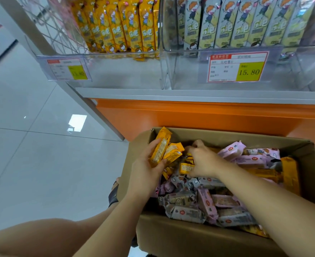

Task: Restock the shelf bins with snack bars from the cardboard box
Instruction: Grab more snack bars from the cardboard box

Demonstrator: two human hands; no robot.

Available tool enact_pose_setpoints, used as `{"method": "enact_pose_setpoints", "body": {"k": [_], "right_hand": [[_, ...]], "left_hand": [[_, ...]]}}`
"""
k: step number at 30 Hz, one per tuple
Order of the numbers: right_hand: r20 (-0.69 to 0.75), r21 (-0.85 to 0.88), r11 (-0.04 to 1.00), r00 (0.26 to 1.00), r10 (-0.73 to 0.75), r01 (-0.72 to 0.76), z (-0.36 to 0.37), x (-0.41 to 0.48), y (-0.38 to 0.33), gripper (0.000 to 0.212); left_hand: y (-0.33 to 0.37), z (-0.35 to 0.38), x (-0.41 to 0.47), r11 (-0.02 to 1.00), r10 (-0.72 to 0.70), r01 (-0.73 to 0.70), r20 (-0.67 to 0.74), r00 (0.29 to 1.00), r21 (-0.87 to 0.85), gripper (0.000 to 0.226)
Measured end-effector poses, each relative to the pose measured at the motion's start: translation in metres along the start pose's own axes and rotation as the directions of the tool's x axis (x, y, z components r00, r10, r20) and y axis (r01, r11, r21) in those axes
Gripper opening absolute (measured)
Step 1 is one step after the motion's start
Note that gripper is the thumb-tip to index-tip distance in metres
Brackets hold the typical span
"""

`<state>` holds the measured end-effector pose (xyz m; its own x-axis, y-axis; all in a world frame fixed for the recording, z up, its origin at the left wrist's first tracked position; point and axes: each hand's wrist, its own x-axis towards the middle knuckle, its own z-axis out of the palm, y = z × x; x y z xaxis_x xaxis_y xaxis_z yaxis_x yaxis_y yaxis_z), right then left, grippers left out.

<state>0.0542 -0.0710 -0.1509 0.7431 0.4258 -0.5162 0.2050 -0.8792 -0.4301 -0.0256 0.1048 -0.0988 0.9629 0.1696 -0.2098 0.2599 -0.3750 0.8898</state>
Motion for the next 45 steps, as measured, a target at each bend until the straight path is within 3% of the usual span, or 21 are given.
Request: {"method": "enact_pose_setpoints", "body": {"k": [7,15,20,26,31,35,39,42,45], "right_hand": [[-0.034,0.038,0.998,0.998,-0.044,0.045,-0.006,-0.004,0.006,0.059],[-0.222,0.184,0.969,0.968,-0.121,0.164,-0.037,-0.052,-0.006,0.053],[-0.355,0.144,0.969,0.924,-0.140,0.202,-0.071,-0.096,-0.026,0.068],[-0.485,0.095,0.954,0.850,-0.205,0.284,-0.115,-0.152,-0.064,0.052],[-0.525,0.028,0.915,0.785,-0.329,0.402,-0.162,-0.186,-0.113,0.042],[-0.647,-0.026,0.857,0.644,-0.407,0.515,-0.203,-0.188,-0.161,0.042],[-0.691,-0.159,0.833,0.543,-0.478,0.531,-0.232,-0.158,-0.204,0.042],[-0.663,-0.252,0.841,0.548,-0.510,0.479,-0.246,-0.119,-0.224,0.044],[-0.596,-0.294,0.859,0.622,-0.508,0.420,-0.257,-0.078,-0.232,0.045]], "left_hand": [[0.000,0.000,0.002,1.000,0.022,-0.022,-0.013,1.000,-0.006,0.056],[0.032,-0.003,-0.012,0.990,0.143,-0.143,0.001,0.990,-0.009,0.054],[0.065,-0.006,-0.025,0.966,0.254,-0.254,0.007,0.967,-0.054,0.056],[0.117,-0.035,-0.040,0.909,0.388,-0.386,-0.014,0.921,-0.157,0.055],[0.146,-0.090,-0.046,0.850,0.480,-0.498,-0.135,0.867,-0.171,0.058],[0.156,-0.132,-0.032,0.804,0.486,-0.557,-0.310,0.817,-0.208,0.056],[0.166,-0.157,-0.002,0.779,0.437,-0.577,-0.446,0.781,-0.245,0.054],[0.172,-0.172,0.020,0.784,0.454,-0.597,-0.502,0.736,-0.167,0.052],[0.170,-0.184,0.044,0.809,0.486,-0.586,-0.500,0.717,-0.053,0.054]]}}
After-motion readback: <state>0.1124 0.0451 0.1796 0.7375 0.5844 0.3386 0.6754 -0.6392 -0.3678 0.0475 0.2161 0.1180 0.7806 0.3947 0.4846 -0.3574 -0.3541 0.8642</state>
